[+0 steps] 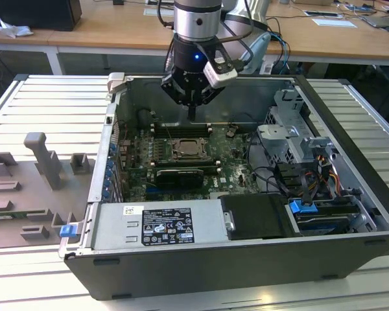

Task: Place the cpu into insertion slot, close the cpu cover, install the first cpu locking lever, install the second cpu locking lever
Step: 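Install the first cpu locking lever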

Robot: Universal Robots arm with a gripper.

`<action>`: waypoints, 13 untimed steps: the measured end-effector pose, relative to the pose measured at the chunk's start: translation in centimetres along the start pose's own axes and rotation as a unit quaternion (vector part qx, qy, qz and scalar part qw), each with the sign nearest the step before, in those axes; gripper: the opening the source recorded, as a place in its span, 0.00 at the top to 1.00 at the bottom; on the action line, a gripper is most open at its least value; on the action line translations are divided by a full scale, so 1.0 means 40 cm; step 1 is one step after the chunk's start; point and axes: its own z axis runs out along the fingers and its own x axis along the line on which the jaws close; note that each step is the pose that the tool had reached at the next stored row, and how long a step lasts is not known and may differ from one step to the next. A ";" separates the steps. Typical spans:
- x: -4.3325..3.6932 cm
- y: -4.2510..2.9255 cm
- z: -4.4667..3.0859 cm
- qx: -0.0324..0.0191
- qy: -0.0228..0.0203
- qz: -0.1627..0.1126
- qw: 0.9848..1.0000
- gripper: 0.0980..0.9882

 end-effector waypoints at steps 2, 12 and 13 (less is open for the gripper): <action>0.000 0.000 0.000 0.000 0.000 -0.021 1.000 0.99; 0.026 0.000 0.000 -0.001 0.000 -0.028 1.000 0.99; 0.031 0.000 0.000 -0.001 0.000 -0.028 1.000 0.99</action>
